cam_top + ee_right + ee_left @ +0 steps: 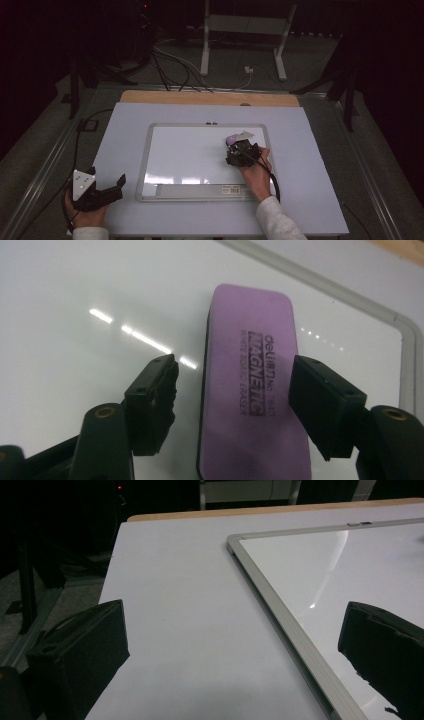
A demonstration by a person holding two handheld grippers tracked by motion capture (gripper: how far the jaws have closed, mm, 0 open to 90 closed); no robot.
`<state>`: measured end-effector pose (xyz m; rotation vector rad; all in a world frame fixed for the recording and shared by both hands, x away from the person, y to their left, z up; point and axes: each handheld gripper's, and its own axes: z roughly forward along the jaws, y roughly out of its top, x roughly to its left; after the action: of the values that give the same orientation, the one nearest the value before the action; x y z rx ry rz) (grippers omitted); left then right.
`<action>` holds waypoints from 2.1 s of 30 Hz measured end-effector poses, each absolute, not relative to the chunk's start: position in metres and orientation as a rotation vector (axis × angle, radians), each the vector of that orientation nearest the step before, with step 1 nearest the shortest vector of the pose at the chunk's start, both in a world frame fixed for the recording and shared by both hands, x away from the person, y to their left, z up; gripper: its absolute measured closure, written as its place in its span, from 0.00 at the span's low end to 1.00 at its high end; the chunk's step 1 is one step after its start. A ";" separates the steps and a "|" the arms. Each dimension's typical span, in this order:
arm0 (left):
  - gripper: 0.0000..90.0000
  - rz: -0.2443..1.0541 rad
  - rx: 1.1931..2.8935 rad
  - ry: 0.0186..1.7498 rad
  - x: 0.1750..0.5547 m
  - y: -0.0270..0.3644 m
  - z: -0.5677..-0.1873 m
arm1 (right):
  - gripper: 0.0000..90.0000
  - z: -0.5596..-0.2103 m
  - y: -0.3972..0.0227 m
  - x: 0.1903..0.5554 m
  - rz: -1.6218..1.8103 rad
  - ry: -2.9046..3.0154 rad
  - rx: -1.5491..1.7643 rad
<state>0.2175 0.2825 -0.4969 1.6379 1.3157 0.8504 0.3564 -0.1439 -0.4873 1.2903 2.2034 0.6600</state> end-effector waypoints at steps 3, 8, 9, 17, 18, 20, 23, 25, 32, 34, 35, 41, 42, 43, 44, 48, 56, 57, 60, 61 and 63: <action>0.01 0.851 1.635 1.314 0.217 0.282 -0.497 | 0.40 -0.487 -0.144 0.358 0.646 2.199 1.297; 0.01 0.850 1.635 1.314 0.217 0.283 -0.497 | 0.39 -0.487 -0.148 0.361 0.632 2.194 1.299; 0.01 0.850 1.635 1.314 0.217 0.282 -0.497 | 0.39 -0.487 -0.150 0.362 0.629 2.191 1.305; 0.01 0.853 1.634 1.313 0.217 0.282 -0.496 | 0.40 -0.487 -0.155 0.366 0.619 2.191 1.329; 0.01 0.853 1.633 1.313 0.217 0.282 -0.496 | 0.40 -0.487 -0.156 0.367 0.616 2.190 1.333; 0.01 0.852 1.633 1.314 0.217 0.282 -0.496 | 0.40 -0.487 -0.158 0.369 0.612 2.195 1.350; 0.01 0.852 1.633 1.314 0.217 0.282 -0.497 | 0.43 -0.487 -0.161 0.371 0.595 2.196 1.376; 0.01 0.853 1.633 1.315 0.217 0.283 -0.496 | 0.52 -0.487 -0.164 0.373 0.599 2.184 1.385; 0.01 0.855 1.634 1.314 0.217 0.282 -0.497 | 0.70 -0.477 -0.172 0.371 0.658 2.129 1.386; 0.01 0.855 1.632 1.315 0.217 0.282 -0.497 | 0.71 -0.473 -0.173 0.371 0.682 2.110 1.379; 0.01 0.854 1.632 1.315 0.217 0.282 -0.497 | 0.71 -0.471 -0.174 0.371 0.690 2.105 1.377; 0.01 0.854 1.631 1.315 0.217 0.283 -0.497 | 0.71 -0.461 -0.180 0.376 0.739 2.065 1.421; 0.01 0.853 1.632 1.315 0.217 0.283 -0.497 | 0.71 -0.459 -0.180 0.377 0.736 2.069 1.418; 0.01 0.853 1.633 1.315 0.217 0.283 -0.497 | 0.71 -0.458 -0.180 0.378 0.733 2.072 1.416; 0.01 0.854 1.633 1.315 0.217 0.283 -0.497 | 0.71 -0.457 -0.181 0.379 0.735 2.070 1.414; 0.01 0.854 1.633 1.315 0.217 0.283 -0.497 | 0.71 -0.453 -0.184 0.384 0.741 2.055 1.432; 0.01 0.854 1.633 1.317 0.217 0.283 -0.497 | 0.71 -0.446 -0.186 0.393 0.777 2.011 1.497; 0.01 0.854 1.632 1.317 0.217 0.283 -0.497 | 0.71 -0.445 -0.187 0.394 0.781 2.004 1.507; 0.01 0.853 1.631 1.318 0.217 0.283 -0.497 | 0.71 -0.444 -0.190 0.398 0.798 1.993 1.551; 0.01 0.853 1.632 1.317 0.217 0.283 -0.497 | 0.70 -0.443 -0.192 0.399 0.804 1.985 1.564; 0.01 0.853 1.635 1.317 0.218 0.283 -0.497 | 0.70 -0.441 -0.196 0.401 0.818 1.963 1.589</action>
<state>0.2175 0.2832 -0.4972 1.6354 1.3168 0.8529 0.4015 -0.1957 -0.4409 1.5887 1.9627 0.8178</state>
